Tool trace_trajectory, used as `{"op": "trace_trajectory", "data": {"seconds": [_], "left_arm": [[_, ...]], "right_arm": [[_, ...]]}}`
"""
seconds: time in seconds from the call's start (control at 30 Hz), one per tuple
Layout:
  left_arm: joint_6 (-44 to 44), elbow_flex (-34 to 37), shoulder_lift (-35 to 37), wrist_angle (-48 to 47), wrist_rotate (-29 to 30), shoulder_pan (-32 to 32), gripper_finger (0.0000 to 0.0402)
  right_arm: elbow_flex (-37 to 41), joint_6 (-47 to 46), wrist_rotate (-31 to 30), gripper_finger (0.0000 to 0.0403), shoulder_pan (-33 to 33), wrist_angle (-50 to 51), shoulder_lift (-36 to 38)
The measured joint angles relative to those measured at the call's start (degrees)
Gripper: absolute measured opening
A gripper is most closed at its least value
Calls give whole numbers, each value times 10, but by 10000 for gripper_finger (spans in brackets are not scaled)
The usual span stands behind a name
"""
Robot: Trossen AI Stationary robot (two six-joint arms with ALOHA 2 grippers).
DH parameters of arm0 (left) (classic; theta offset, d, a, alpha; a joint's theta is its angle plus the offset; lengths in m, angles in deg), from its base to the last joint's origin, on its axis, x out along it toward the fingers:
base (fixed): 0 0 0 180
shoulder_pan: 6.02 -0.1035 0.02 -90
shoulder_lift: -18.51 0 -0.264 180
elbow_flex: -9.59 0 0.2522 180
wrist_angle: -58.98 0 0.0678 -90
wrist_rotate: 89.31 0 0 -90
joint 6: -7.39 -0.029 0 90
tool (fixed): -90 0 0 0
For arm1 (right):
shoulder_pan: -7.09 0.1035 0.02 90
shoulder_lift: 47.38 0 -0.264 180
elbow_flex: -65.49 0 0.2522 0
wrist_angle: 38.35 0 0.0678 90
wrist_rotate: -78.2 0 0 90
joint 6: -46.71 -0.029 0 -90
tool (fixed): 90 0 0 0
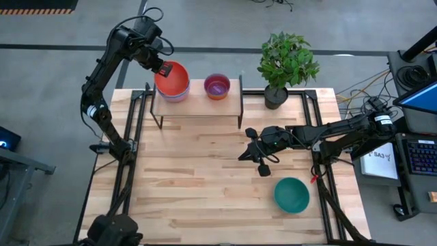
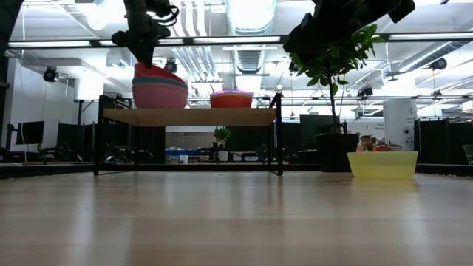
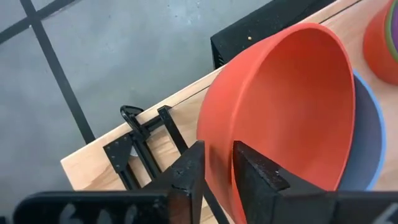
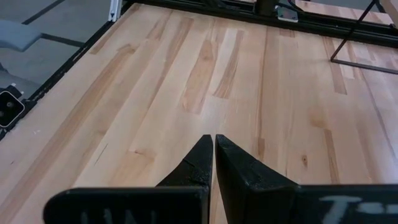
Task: Place and stack bowls onto a shelf
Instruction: Stack the big orange bowl on top of the big blue bowl on the shelf
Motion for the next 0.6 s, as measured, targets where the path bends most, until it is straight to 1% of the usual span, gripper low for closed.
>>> {"op": "trace_trajectory", "data": {"seconds": [0.23,0.4,0.5,0.6], "left_arm": [[-39,-1,5,0,0,0,91],[-94,-17,19,1,0,1,95],[-103,-30,29,23,0,1,91],[-103,-28,46,75,0,1,84]], "right_arm": [[0,0,0,9,0,0,0],[0,3,0,9,0,0,0],[0,6,0,9,0,-1,0],[0,6,0,9,0,-3,0]]}}
